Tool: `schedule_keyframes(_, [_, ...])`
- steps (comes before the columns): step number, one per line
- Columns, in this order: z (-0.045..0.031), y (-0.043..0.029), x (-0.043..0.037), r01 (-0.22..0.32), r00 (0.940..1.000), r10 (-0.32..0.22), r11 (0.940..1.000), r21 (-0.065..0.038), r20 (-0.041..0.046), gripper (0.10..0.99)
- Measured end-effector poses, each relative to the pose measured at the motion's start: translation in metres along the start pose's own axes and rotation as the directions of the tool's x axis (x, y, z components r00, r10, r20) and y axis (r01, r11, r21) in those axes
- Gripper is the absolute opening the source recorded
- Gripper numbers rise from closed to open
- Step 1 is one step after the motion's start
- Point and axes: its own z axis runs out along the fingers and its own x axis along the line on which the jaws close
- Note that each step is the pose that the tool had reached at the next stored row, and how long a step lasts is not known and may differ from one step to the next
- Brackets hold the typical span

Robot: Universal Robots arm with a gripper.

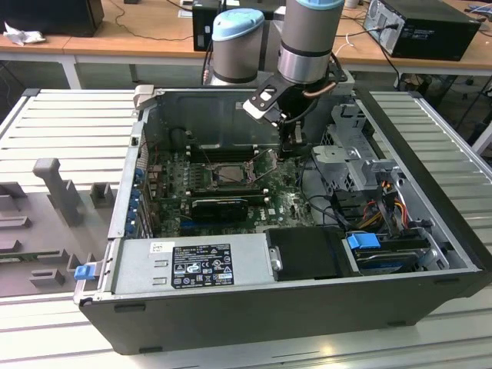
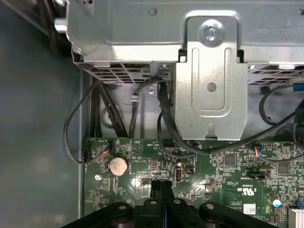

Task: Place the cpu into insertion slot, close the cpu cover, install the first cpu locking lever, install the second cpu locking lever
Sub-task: 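Close the cpu cover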

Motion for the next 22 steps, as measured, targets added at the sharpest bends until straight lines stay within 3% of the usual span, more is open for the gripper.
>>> schedule_keyframes(2, [0.0005, -0.0009, 0.0, -0.001, 1.0, 0.001, 1.0, 0.009, 0.0002, 0.106])
schedule_keyframes(4, [0.0007, -0.0029, 0.0, 0.0, 1.0, 0.0, 0.9999, 0.011, 0.0, 0.106])
schedule_keyframes(22, [0.0004, -0.0247, 0.0001, -0.001, 1.0, 0.001, 0.9999, 0.011, 0.0, 0.106])
